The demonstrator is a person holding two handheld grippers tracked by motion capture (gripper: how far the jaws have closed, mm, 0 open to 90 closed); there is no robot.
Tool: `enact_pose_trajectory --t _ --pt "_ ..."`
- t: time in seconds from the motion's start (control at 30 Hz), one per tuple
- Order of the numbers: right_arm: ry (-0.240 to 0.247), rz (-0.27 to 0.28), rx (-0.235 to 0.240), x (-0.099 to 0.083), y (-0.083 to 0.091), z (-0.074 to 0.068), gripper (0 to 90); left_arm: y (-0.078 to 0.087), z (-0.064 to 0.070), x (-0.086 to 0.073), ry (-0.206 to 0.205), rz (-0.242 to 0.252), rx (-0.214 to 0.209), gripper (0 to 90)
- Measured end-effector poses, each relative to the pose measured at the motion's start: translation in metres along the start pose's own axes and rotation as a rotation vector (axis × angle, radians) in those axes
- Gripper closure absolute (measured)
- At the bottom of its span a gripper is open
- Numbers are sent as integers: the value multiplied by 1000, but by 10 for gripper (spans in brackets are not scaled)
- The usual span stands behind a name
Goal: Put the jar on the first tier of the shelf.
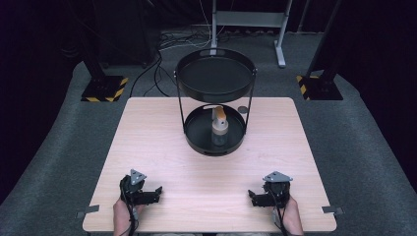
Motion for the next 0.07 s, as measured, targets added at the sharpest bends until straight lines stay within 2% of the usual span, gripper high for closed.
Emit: enact_pose_trajectory --t 0.07 --pt "0 0 0 0 0 0 0 0 0 0 0 1 0 19"
Point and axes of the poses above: each handheld gripper's, and its own axes: y roughly backward along the jaws, x roughly out of its top, z roughly to its right, the point moved 7 cm from there along -y, roughly forward along the jaws, and after that the axes turned 4 degrees about z, right-handed, at the moved point
